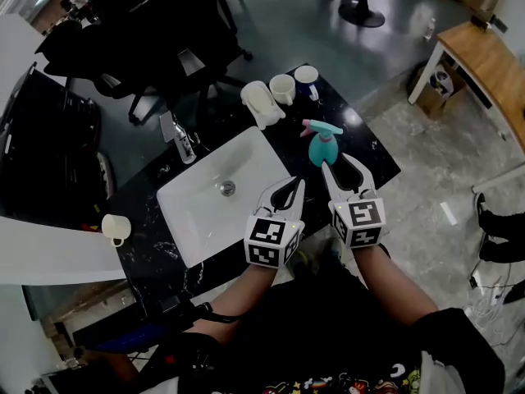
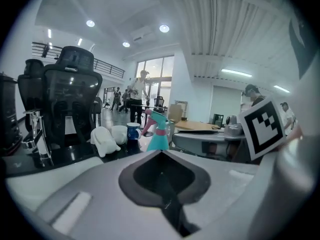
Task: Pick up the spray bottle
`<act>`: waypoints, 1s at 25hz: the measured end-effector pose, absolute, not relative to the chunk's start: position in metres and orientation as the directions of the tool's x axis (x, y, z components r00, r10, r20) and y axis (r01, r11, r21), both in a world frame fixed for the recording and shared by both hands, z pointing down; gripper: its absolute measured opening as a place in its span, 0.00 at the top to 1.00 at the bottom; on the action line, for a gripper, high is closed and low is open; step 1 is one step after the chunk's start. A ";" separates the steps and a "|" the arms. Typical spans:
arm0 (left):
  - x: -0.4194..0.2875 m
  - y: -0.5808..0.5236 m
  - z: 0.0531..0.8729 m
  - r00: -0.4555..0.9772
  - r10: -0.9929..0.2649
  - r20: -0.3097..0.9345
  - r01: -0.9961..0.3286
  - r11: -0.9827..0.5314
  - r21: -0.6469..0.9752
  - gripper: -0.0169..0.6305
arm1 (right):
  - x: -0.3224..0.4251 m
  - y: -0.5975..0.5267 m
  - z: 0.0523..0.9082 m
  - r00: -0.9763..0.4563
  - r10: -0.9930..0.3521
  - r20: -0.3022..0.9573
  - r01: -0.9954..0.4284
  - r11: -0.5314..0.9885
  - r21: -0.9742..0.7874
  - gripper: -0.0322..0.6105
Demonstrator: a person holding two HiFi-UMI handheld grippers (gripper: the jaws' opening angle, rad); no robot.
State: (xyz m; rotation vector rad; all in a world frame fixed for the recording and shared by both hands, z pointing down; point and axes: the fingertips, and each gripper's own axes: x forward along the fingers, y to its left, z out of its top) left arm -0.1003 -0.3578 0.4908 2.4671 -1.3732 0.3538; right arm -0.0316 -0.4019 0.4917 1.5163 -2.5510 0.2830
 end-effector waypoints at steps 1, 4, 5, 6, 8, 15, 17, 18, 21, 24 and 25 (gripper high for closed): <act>-0.104 -0.363 0.492 0.504 -0.787 0.357 -0.861 -0.491 0.132 0.97 | -0.034 -0.409 0.493 -0.477 -0.849 0.227 -0.878 0.470 -0.090 0.70; -0.108 -0.377 0.498 0.485 -0.792 0.370 -0.871 -0.474 0.129 0.97 | -0.037 -0.429 0.497 -0.479 -0.852 0.211 -0.878 0.468 -0.102 0.64; -0.108 -0.381 0.501 0.483 -0.791 0.376 -0.872 -0.472 0.129 0.97 | -0.038 -0.435 0.498 -0.475 -0.855 0.209 -0.880 0.465 -0.097 0.63; -0.107 -0.384 0.504 0.482 -0.788 0.383 -0.873 -0.469 0.132 0.97 | -0.038 -0.440 0.500 -0.472 -0.856 0.209 -0.881 0.463 -0.096 0.61; -0.107 -0.388 0.509 0.480 -0.783 0.395 -0.874 -0.466 0.139 0.97 | -0.040 -0.448 0.503 -0.471 -0.857 0.209 -0.882 0.460 -0.103 0.60; -0.109 -0.403 0.516 0.476 -0.780 0.406 -0.876 -0.461 0.141 0.97 | -0.049 -0.472 0.502 -0.457 -0.868 0.197 -0.889 0.452 -0.073 0.60; -0.111 -0.405 0.517 0.473 -0.781 0.408 -0.878 -0.457 0.143 0.97 | -0.047 -0.475 0.499 -0.442 -0.876 0.193 -0.896 0.441 -0.052 0.68; -0.112 -0.406 0.517 0.472 -0.781 0.409 -0.879 -0.455 0.145 0.97 | -0.046 -0.476 0.498 -0.442 -0.877 0.191 -0.896 0.442 -0.044 0.69; -0.115 -0.409 0.518 0.469 -0.783 0.409 -0.881 -0.450 0.147 0.97 | -0.046 -0.474 0.493 -0.452 -0.875 0.172 -0.891 0.453 -0.033 0.70; -0.116 -0.410 0.514 0.468 -0.790 0.397 -0.882 -0.449 0.147 0.97 | -0.044 -0.470 0.486 -0.463 -0.873 0.157 -0.885 0.464 -0.028 0.70; -0.117 -0.411 0.512 0.468 -0.792 0.392 -0.882 -0.448 0.146 0.97 | -0.044 -0.468 0.481 -0.467 -0.871 0.153 -0.883 0.469 -0.029 0.70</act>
